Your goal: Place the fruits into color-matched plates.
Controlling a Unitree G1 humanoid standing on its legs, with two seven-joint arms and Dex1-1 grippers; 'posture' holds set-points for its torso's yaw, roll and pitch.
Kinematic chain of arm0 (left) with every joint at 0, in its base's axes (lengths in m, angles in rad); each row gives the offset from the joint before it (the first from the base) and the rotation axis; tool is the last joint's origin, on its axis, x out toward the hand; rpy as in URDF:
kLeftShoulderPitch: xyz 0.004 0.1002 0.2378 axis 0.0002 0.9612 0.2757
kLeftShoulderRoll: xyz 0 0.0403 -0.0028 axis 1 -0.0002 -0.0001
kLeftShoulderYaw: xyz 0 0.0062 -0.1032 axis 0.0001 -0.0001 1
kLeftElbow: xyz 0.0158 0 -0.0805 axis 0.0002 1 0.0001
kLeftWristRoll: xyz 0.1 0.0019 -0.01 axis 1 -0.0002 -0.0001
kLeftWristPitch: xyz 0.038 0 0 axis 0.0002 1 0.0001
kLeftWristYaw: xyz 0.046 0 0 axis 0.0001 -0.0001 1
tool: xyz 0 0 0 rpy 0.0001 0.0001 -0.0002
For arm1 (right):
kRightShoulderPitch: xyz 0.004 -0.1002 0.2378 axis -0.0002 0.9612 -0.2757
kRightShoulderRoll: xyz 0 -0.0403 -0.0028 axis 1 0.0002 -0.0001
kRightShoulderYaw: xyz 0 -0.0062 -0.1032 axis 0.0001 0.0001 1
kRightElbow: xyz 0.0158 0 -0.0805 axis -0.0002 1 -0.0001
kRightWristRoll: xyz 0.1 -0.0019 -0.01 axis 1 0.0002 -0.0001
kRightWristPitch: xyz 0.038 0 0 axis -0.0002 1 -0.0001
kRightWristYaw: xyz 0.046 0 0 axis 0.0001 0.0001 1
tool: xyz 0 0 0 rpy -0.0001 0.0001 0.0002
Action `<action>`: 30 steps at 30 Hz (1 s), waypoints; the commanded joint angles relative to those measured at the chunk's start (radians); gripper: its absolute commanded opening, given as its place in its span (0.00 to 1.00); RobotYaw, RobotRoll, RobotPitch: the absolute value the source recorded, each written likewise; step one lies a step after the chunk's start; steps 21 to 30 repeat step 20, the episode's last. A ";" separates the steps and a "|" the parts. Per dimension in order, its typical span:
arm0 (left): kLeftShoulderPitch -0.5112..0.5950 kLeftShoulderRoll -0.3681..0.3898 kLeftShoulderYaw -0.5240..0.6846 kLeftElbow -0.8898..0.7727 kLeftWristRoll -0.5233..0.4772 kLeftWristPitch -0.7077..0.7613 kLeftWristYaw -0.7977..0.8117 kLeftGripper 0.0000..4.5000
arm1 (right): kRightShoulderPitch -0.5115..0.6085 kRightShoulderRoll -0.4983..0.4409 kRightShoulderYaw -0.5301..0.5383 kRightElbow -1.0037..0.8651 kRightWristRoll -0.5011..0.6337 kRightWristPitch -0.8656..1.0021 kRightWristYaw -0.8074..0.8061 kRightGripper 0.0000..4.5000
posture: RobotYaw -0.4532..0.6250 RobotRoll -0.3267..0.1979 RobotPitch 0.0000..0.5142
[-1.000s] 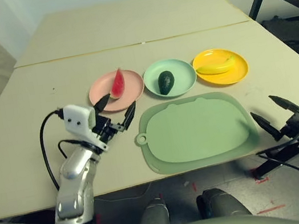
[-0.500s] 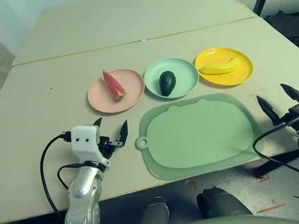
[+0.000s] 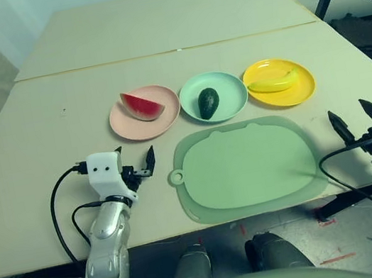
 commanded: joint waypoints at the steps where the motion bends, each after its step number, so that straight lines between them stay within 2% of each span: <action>1: 0.013 0.004 0.006 -0.018 0.007 0.030 0.009 1.00 | 0.001 0.009 -0.002 -0.002 0.011 0.022 0.007 1.00 | 0.50 0.62 0.24; 10: 0.041 0.007 0.011 -0.065 0.010 0.042 0.025 1.00 | -0.019 0.026 -0.005 0.032 -0.002 0.011 0.009 1.00 | 0.52 0.62 0.24; 20: -0.009 0.020 0.001 -0.021 0.016 0.032 0.019 1.00 | -0.028 0.043 0.005 0.040 -0.013 -0.001 0.013 1.00 | 0.53 0.62 0.22; 30: -0.009 0.020 0.001 -0.021 0.016 0.032 0.019 1.00 | -0.028 0.043 0.005 0.040 -0.013 -0.001 0.013 1.00 | 0.53 0.62 0.22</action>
